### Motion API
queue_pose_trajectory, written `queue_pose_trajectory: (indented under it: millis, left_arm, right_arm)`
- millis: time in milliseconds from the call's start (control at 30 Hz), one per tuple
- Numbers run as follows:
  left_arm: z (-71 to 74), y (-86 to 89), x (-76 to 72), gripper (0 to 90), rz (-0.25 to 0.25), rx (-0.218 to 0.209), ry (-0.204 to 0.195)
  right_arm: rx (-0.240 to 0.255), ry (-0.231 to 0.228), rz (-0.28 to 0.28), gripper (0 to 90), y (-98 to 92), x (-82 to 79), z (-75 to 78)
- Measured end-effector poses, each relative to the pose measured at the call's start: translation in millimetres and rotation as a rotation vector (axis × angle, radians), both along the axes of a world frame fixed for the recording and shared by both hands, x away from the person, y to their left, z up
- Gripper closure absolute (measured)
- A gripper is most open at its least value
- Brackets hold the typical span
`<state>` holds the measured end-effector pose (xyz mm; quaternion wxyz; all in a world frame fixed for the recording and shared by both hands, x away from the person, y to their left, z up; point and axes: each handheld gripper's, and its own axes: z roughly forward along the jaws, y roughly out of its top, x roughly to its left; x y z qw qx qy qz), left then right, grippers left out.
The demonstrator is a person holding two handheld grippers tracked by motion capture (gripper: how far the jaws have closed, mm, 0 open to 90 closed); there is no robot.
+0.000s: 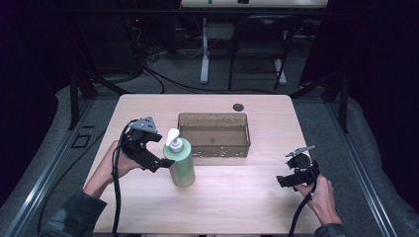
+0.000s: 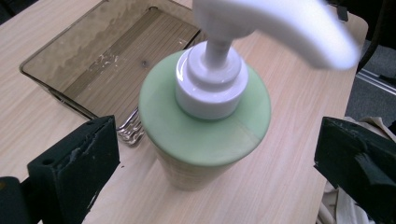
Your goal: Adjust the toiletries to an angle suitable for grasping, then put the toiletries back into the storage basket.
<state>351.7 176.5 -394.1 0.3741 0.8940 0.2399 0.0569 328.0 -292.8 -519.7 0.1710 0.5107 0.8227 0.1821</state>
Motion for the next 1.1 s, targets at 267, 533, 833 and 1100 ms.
queue_pose_trajectory:
  millis: [267, 533, 833, 1100]
  left_arm:
    - [30.9, -8.5, -7.2, 0.2, -0.008, 0.064, -0.015]
    - [53.7, -17.3, -8.4, 0.7, -0.012, 0.115, -0.029]
    - [69.7, -31.1, -1.7, 2.1, -0.012, 0.182, -0.010]
    - [79.0, -39.0, 5.2, 2.2, -0.017, 0.240, 0.020]
  right_arm:
    - [-0.002, 0.006, 0.000, 10.4, 0.4, -0.3, -0.6]
    - [-0.003, 0.009, 0.001, 10.5, 0.8, -0.3, -1.4]
    - [-0.003, 0.016, 0.002, 10.7, 0.7, -0.7, -1.9]
    - [-0.008, 0.020, 0.004, 10.8, 0.7, 0.1, -2.3]
